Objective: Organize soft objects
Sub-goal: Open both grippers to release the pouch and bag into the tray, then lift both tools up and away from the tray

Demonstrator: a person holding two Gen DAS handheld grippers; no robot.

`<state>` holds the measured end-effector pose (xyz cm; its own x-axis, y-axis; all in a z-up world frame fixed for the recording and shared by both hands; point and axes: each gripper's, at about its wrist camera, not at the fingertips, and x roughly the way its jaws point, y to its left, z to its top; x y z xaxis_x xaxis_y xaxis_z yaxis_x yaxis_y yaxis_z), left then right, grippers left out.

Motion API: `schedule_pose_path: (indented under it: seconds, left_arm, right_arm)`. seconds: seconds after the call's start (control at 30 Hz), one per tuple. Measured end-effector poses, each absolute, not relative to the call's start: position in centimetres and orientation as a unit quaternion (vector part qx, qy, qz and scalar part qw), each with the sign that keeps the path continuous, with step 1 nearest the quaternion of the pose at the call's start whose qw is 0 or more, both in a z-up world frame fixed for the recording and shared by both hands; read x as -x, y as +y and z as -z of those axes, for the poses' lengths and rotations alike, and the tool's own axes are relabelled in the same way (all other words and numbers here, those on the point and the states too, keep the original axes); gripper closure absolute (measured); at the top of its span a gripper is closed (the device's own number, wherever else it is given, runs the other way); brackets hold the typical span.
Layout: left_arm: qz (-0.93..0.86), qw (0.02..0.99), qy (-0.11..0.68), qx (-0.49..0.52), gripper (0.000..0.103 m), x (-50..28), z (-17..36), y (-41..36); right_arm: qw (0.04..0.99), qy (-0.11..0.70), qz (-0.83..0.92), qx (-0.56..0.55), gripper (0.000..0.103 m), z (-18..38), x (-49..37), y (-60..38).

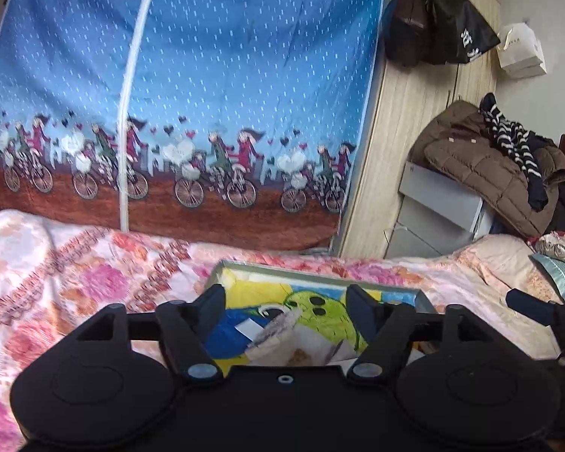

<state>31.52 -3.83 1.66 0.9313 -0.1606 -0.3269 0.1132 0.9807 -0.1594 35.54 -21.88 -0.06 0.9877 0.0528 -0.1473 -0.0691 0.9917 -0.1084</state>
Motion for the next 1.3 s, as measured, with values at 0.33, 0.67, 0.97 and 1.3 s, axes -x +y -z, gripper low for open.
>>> schedule_pose_path:
  seconds: [0.33, 0.67, 0.97, 1.3]
  left_arm:
    - [0.031, 0.994, 0.083, 0.063, 0.005, -23.4, -4.7, -3.3]
    - [0.008, 0.994, 0.060, 0.091, 0.001, -14.8, -4.4, -2.2]
    - [-0.022, 0.992, 0.095, 0.081, 0.001, -7.8, -1.7, -0.9]
    - [-0.012, 0.991, 0.116, 0.060, 0.001, -3.3, -2.1, -1.3]
  right_arm:
    - [0.999, 0.026, -0.030, -0.009, 0.000, -3.4, -30.6, -24.5]
    - [0.998, -0.014, -0.035, -0.044, 0.000, -1.8, -23.9, -25.8]
    - [0.998, 0.001, -0.009, -0.057, 0.000, 0.0, -19.8, -26.4]
    - [0.996, 0.034, 0.009, -0.082, 0.000, -0.5, -17.6, -25.4]
